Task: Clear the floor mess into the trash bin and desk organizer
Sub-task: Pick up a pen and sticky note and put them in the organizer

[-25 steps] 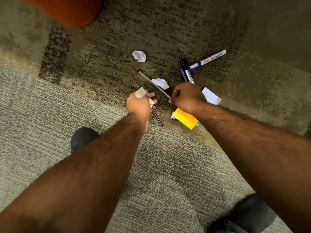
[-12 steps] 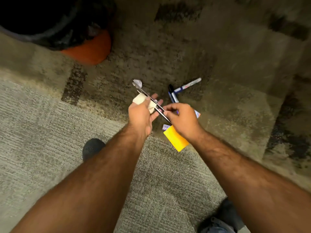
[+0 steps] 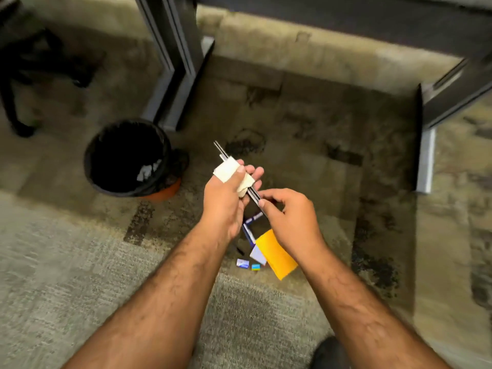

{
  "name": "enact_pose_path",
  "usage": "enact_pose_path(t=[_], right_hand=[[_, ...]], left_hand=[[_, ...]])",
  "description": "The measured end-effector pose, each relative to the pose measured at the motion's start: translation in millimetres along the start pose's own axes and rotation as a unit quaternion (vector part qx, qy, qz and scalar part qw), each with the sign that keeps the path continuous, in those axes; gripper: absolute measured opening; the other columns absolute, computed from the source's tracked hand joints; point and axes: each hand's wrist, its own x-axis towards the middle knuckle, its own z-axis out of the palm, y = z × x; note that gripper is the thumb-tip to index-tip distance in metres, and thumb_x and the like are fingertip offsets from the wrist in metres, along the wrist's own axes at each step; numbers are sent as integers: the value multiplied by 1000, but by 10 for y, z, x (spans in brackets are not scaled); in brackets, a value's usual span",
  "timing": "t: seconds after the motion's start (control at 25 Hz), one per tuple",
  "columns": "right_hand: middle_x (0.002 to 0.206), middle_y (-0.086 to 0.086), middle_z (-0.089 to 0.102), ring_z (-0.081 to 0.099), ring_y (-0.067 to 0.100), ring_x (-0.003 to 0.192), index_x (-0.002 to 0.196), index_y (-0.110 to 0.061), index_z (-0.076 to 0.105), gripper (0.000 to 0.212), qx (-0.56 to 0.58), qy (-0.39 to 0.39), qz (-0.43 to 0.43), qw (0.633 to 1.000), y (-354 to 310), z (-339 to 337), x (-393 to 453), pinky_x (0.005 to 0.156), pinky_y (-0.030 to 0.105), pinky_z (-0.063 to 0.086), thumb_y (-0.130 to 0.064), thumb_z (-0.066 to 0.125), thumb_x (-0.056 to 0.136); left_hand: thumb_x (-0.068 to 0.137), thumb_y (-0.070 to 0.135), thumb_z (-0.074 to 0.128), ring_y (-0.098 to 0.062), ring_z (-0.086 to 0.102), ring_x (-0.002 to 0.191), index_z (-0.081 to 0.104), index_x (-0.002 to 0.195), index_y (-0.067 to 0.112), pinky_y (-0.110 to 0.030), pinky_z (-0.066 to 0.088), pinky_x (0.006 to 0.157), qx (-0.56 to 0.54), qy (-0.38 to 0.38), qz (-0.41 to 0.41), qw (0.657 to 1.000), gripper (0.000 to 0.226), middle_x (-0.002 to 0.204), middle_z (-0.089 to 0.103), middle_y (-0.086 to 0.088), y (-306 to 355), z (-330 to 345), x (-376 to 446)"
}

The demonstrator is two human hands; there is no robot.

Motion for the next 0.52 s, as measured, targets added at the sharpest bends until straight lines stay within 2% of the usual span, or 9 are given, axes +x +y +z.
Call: enact_pose_path(t=[0.12, 0.16, 0.28, 0.32, 0.4, 0.44, 0.52], right_hand=[[87, -18, 75, 65, -4, 84, 94, -32, 82, 11, -9, 9, -5, 1000, -610, -624, -129, 70, 5, 42, -29, 76, 85], [82, -20, 75, 65, -4, 82, 88, -33, 82, 8, -12, 17, -2, 1000, -806, -802, -167, 67, 6, 42, -36, 76, 84], [71, -15, 73, 65, 3, 72, 78, -32, 79, 22, -16, 48, 0, 999, -1475, -1383, -274, 60, 24, 47, -52, 74, 82], [70, -14, 72, 65, 3, 71, 77, -31, 79, 25, -17, 59, -2, 998, -1689, -1555, -307, 57, 24, 45, -55, 73, 82], [73, -19, 72, 64, -4, 77, 79, -33, 79, 25, -2, 91, -11, 996, -2046, -1840, -328, 58, 16, 40, -57, 73, 81], [76, -21, 73, 64, -7, 80, 80, -34, 79, 23, 16, 101, -9, 995, -2215, -1965, -347, 60, 13, 40, -57, 74, 81], [81, -21, 74, 66, -7, 83, 83, -34, 79, 23, 70, 113, -7, 991, -2551, -2182, -372, 67, 17, 43, -57, 75, 82]], left_hand=[[104, 5, 56, -27, 80, 98, 63, 108, 7, -33, 65, 73, 37, -28, 17, 999, 8, 97, 82, -8, 465, 547, -510], [104, 5, 57, -27, 79, 99, 65, 107, 7, -33, 65, 74, 45, -41, 22, 998, 8, 99, 82, -9, 596, 705, -673], [100, 1, 61, -27, 79, 101, 67, 112, 1, -31, 66, 75, 48, -67, 34, 996, 13, 103, 82, -11, 1089, 1236, -1211], [99, 0, 62, -27, 79, 103, 63, 120, -2, -32, 65, 75, 43, -73, 37, 996, 21, 106, 81, -13, 1251, 1402, -1375], [99, 0, 63, -28, 78, 106, 55, 132, -2, -33, 65, 75, 33, -95, 40, 994, 34, 110, 80, -15, 1568, 1712, -1622], [99, 1, 63, -27, 77, 107, 53, 133, 1, -34, 64, 76, 30, -105, 36, 993, 35, 111, 80, -15, 1740, 1852, -1720], [99, 3, 64, -26, 77, 108, 54, 132, 8, -38, 65, 81, 28, -130, 28, 991, 36, 113, 80, -15, 2080, 2094, -1882]])
